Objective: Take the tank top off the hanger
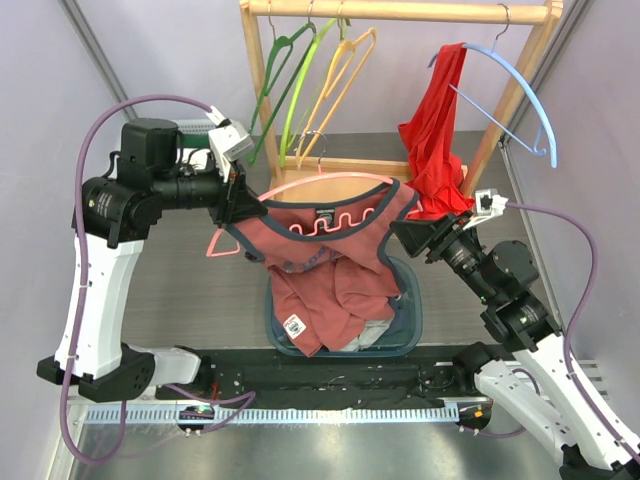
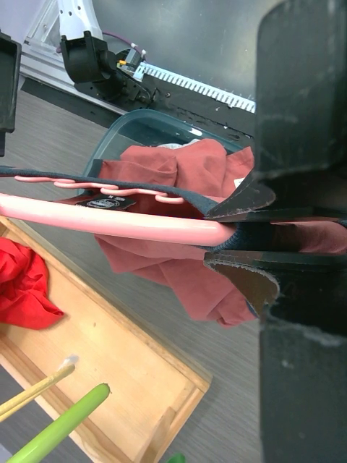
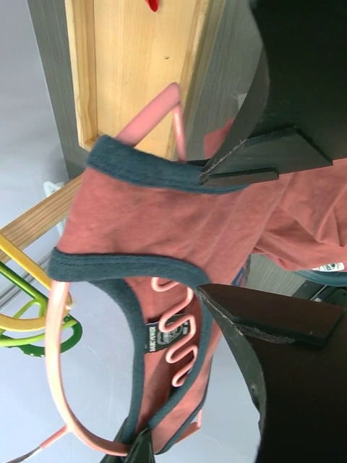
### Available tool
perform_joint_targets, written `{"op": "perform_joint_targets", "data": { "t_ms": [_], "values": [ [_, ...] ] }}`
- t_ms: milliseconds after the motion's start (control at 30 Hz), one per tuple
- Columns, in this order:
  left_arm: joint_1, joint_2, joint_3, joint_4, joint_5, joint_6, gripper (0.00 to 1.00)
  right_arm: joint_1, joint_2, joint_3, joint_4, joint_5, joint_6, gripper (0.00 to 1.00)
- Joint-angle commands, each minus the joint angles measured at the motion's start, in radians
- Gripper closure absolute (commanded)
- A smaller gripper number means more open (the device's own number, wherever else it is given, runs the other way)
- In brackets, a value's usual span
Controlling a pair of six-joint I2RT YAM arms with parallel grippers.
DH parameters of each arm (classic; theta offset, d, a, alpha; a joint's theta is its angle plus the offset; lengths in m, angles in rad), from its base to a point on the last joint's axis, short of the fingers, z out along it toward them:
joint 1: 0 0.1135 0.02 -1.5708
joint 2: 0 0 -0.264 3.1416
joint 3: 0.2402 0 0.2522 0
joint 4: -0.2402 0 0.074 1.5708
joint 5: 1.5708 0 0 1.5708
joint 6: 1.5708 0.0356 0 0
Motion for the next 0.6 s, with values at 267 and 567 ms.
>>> {"op": "perform_joint_targets", "data": {
  "t_ms": [267, 567],
  "values": [
    [0.002, -0.005, 0.057, 0.030, 0.066, -0.018, 1.00, -0.001, 0.007, -0.022, 0.008, 0.000, -0.012, 0.37],
    [0.002, 0.001, 0.034, 0.029, 0.065, -0.006, 1.00, 0.001, 0.105, 0.030, 0.134, -0.097, 0.022, 0.64]
  ]
}}
